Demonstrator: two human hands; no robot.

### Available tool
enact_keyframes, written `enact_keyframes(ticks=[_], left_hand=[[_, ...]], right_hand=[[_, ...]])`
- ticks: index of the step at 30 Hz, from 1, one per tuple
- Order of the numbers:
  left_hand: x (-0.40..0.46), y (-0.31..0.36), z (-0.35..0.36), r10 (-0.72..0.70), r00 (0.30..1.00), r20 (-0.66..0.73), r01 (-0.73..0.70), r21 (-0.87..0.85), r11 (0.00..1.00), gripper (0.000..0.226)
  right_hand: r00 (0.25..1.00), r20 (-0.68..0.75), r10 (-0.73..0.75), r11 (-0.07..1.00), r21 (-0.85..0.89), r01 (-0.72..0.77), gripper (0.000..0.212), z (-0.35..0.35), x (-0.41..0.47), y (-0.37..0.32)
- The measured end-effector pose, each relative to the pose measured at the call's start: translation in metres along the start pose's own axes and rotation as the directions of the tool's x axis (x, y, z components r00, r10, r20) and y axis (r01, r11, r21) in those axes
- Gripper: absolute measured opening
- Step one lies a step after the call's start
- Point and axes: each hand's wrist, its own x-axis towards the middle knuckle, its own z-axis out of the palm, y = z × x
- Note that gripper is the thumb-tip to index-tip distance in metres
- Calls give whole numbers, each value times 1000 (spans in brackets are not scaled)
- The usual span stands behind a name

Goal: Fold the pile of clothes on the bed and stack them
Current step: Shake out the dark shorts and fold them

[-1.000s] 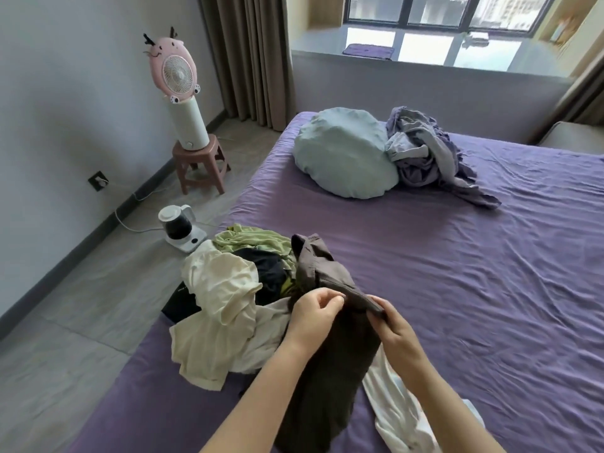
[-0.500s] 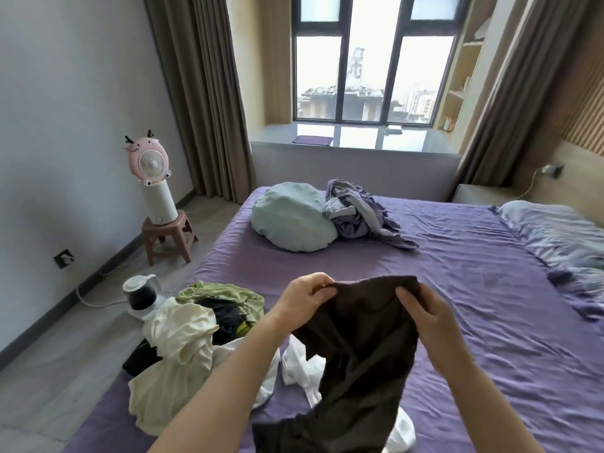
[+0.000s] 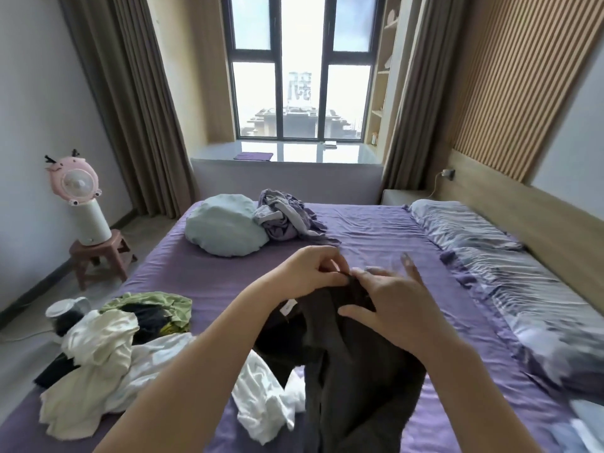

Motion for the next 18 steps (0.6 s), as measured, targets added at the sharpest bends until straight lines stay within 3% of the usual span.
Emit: enact_keyframes(ticks=[5, 9, 14, 16, 18], left_hand=[[-10, 29, 23, -84, 994, -65, 75, -126, 989, 16], [-30, 26, 38, -182, 983, -37, 171, -191, 967, 12], [-63, -2, 62, -254, 965, 67, 262, -238, 935, 33], [-70, -11, 77, -246, 969, 32, 247, -190, 950, 33], [-73, -16, 87, -231, 969, -84, 203, -258, 945, 16]], right_hand=[[993, -65, 97, 904, 422, -61, 29, -16, -21, 22], [993, -80, 91, 885, 464, -43, 17, -22, -27, 35], [990, -84, 116, 812, 581, -46, 11, -19, -32, 47], [985, -104, 136, 778, 627, -41, 11, -18, -35, 51], [980, -113, 163, 770, 635, -55, 11, -18, -38, 56]])
